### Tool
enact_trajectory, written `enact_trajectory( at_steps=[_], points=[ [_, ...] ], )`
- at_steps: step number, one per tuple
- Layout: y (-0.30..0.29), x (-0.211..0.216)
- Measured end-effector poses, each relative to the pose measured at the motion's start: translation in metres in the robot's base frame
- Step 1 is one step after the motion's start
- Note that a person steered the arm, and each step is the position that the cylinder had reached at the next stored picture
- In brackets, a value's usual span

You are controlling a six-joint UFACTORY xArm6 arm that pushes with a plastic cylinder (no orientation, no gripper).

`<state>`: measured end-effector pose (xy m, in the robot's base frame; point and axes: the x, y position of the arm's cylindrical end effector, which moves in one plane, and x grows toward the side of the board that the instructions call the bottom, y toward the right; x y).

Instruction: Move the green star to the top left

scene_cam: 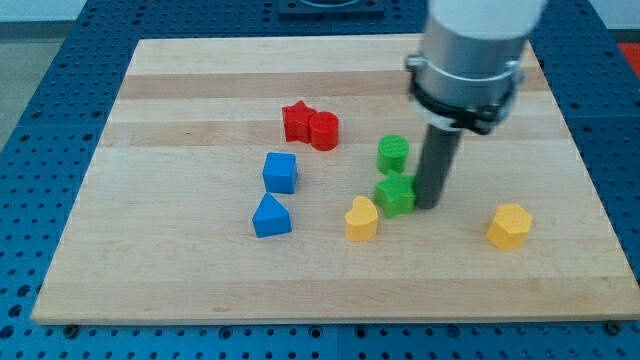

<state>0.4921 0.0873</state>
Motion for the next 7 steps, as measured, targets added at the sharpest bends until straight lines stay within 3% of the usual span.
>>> enact_trajectory(
  at_steps=[3, 7],
  points=[
    [-0.111, -0.011],
    [-0.179, 0.007]
  ],
)
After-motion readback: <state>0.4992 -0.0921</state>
